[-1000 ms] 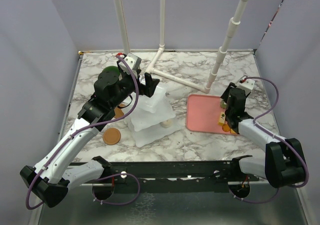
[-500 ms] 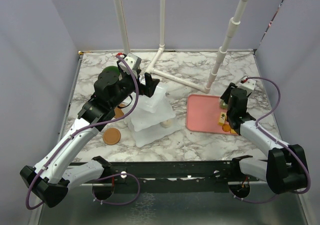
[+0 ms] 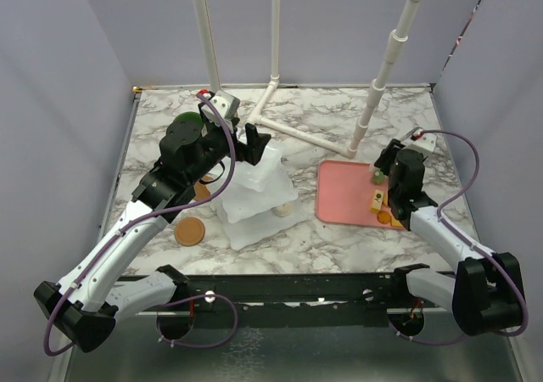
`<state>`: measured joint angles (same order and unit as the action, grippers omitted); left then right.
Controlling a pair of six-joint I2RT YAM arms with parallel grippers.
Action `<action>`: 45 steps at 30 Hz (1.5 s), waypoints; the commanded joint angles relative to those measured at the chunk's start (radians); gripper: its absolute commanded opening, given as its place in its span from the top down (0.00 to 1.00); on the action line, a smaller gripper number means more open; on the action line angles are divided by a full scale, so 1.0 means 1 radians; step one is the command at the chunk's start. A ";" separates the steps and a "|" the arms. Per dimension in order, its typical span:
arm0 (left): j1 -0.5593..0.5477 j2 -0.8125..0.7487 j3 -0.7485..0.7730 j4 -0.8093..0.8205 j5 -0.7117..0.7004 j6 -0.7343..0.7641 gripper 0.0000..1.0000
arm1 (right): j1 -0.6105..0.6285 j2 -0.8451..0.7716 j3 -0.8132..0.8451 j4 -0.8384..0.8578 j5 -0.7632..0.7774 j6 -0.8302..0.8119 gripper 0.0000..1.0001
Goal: Serve the afternoon tea
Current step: Pick up the desert from the tray, then adjust the desert table at the center of the board.
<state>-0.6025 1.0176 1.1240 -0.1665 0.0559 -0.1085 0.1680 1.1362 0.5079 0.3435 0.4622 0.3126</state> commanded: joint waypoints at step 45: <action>0.004 -0.039 0.044 -0.164 0.117 0.052 0.14 | 0.083 -0.148 0.052 -0.136 -0.211 -0.050 0.85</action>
<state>-0.6025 0.9993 1.1191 -0.2424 0.1230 -0.0757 0.2153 1.0458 0.5453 0.2955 0.3374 0.2535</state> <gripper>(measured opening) 0.868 0.395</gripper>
